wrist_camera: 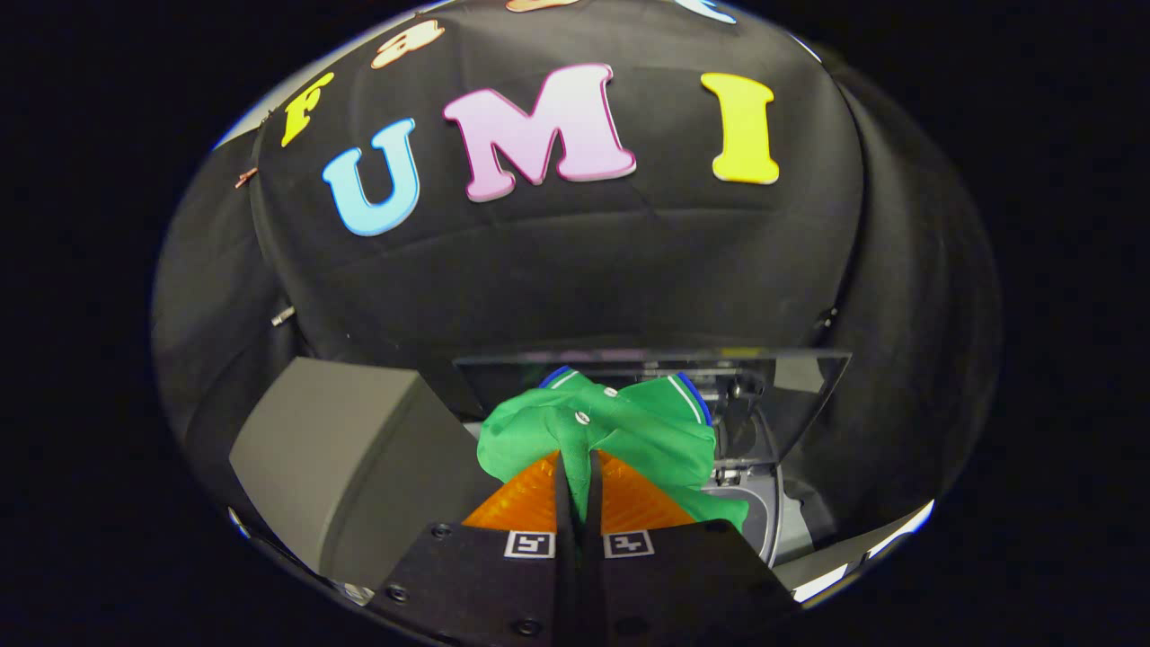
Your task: Put the clothes into the washing machine and then close the washing machine lid.
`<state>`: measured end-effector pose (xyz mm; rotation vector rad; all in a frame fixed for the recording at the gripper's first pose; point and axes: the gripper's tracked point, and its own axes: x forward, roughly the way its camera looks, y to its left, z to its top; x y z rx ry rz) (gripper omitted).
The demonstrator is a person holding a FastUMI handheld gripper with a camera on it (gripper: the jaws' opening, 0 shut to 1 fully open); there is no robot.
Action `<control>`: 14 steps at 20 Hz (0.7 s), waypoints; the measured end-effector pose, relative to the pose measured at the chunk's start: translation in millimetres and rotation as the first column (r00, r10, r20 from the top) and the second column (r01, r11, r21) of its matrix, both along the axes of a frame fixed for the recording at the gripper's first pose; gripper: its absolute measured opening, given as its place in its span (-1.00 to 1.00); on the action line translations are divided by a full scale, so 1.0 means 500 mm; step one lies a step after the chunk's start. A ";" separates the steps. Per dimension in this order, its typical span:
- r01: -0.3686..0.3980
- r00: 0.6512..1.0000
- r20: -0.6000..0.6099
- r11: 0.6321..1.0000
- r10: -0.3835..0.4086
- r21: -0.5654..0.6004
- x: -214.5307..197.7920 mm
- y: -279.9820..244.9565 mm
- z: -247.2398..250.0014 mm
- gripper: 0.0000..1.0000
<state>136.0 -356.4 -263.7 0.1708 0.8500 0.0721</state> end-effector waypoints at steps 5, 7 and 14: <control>-0.027 0.979 -0.203 0.997 0.012 -0.072 -0.079 -0.035 -0.240 -0.89; -0.037 0.972 -0.236 0.993 0.010 -0.110 -0.097 -0.043 -0.292 -0.89; -0.002 0.947 -0.318 0.991 -0.040 -0.133 -0.147 -0.048 -0.411 -0.89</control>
